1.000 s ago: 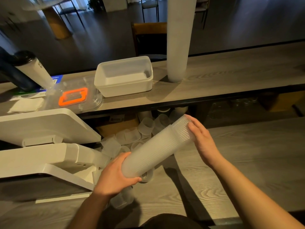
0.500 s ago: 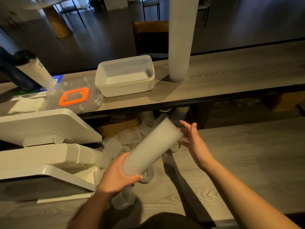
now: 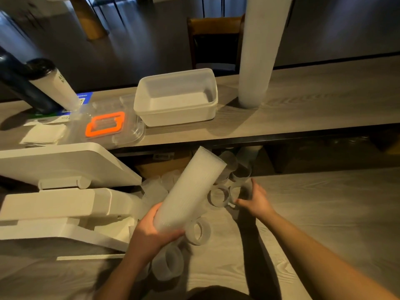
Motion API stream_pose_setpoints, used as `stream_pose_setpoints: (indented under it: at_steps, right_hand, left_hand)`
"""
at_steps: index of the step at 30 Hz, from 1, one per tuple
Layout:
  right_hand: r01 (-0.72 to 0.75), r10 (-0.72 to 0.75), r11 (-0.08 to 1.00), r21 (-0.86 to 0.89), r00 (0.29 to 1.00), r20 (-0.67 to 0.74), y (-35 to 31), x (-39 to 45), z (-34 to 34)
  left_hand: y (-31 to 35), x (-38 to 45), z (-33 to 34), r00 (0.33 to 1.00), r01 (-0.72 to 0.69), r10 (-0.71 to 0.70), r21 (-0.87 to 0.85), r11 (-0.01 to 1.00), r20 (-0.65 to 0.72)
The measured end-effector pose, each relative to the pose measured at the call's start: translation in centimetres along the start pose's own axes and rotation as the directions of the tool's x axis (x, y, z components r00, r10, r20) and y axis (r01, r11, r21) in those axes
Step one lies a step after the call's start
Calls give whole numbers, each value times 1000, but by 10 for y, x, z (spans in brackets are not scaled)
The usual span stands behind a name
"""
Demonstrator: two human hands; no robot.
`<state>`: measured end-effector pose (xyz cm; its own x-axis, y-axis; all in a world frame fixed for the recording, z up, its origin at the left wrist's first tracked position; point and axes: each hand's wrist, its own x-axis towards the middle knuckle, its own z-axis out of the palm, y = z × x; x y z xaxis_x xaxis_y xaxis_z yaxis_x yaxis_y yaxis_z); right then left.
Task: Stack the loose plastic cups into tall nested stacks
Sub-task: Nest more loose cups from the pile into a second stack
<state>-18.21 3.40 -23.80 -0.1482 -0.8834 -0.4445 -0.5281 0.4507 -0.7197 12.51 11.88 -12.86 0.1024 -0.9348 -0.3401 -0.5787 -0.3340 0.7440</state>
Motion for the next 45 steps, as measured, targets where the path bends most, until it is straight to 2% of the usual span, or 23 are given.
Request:
stream_pose_setpoints:
  at_steps: [2, 6, 9, 13, 17, 18, 19, 21, 24, 26, 28, 30, 36, 39, 42, 45]
  right_hand:
    - [0, 0, 1000, -26, 1000, 10, -1, 7, 6]
    - [53, -44, 970, -239, 998, 42, 4, 20, 13]
    - [41, -39, 967, -251, 999, 13, 10, 22, 13]
    - [-58, 57, 998, -25, 998, -42, 14, 15, 7]
    - [-84, 104, 951, 298, 993, -50, 6, -1, -14]
    - [-97, 117, 906, 412, 993, -23, 3, -7, -21]
    - [-121, 124, 815, 566, 992, 34, -1, -13, -29]
    - [-183, 65, 541, 821, 982, 176, -11, -27, -43]
    - [-213, -34, 262, 941, 973, 229, -30, -49, -65]
    - [-198, -77, 173, 965, 974, 214, -41, -57, -75]
    - [-169, -114, 150, 974, 976, 187, -53, -64, -84]
    - [-110, -148, 204, 973, 979, 142, -65, -68, -92]
    - [119, -243, 550, 827, 970, 22, -84, -77, -95]
    - [216, -280, 649, 730, 959, -34, -85, -84, -89]
    - [349, -342, 768, 537, 932, -117, -88, -90, -85]
    - [374, -385, 800, 468, 920, -75, -93, -98, -78]
  left_hand:
    - [-1, 1, -2, 1000, -10, 10, 20, 1000, -8]
    - [-4, 2, -6, 999, -32, 33, 72, 997, -9]
    - [-4, 1, -8, 999, -35, 36, 68, 997, -21]
    - [-6, 2, -10, 998, -47, 50, 70, 996, -42]
    - [-9, 5, -10, 998, -44, 46, 55, 998, -33]
    - [-8, 5, -9, 999, -47, 48, 56, 997, -22]
    - [-7, 6, -8, 999, -46, 47, 57, 997, -5]
    - [-2, 8, -7, 999, -44, 42, 61, 997, 29]
    - [3, 10, -5, 996, -77, 71, 99, 992, 63]
    - [6, 11, -3, 993, -98, 89, 128, 987, 75]
    - [7, 10, -2, 990, -128, 118, 158, 979, 74]
    - [8, 9, -2, 984, -172, 161, 184, 968, 73]
    - [8, 4, -5, 967, -251, 229, 270, 929, 111]
    - [11, 0, -7, 958, -283, 258, 283, 916, 122]
    - [14, -4, -9, 953, -302, 281, 301, 905, 113]
    - [16, -8, -8, 949, -317, 296, 312, 896, 113]
